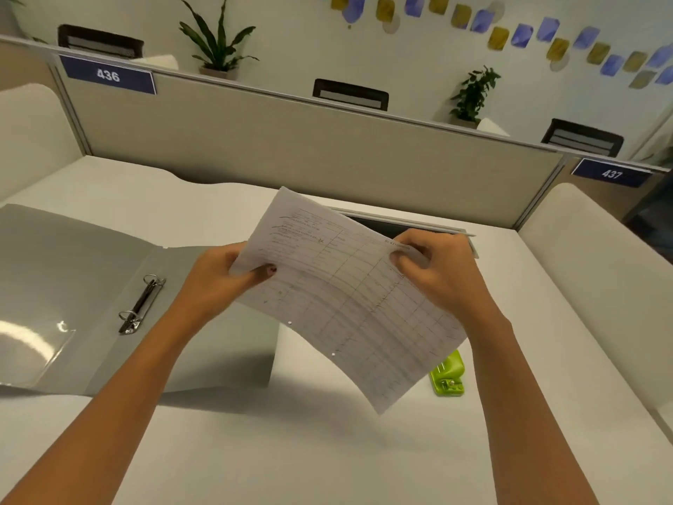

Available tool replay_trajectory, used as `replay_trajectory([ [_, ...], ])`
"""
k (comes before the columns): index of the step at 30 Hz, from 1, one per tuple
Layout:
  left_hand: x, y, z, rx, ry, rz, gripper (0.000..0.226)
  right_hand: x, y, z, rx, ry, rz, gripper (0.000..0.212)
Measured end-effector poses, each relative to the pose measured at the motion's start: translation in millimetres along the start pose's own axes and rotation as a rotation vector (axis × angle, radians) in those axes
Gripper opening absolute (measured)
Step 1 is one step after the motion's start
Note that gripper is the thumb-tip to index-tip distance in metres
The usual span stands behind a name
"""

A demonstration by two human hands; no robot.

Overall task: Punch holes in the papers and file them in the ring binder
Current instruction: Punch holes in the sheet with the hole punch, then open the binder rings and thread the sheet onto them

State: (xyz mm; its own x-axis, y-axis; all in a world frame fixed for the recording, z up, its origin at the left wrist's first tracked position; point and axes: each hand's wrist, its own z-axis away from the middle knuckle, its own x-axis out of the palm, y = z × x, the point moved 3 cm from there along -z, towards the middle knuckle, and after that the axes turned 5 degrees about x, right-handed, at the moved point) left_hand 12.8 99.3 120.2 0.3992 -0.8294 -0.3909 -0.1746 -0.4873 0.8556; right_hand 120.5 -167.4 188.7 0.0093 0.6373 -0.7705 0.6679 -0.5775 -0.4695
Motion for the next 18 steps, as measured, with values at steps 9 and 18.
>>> replay_trajectory([
  [9, -43, -34, 48, -0.194, 0.653, 0.179, 0.026, 12, 12, 7, 0.272, -0.016, -0.334, 0.010],
  [18, -49, -76, 88, -0.420, 0.588, -0.132, 0.025, 76, 25, 47, 0.788, -0.082, -0.834, 0.018],
])
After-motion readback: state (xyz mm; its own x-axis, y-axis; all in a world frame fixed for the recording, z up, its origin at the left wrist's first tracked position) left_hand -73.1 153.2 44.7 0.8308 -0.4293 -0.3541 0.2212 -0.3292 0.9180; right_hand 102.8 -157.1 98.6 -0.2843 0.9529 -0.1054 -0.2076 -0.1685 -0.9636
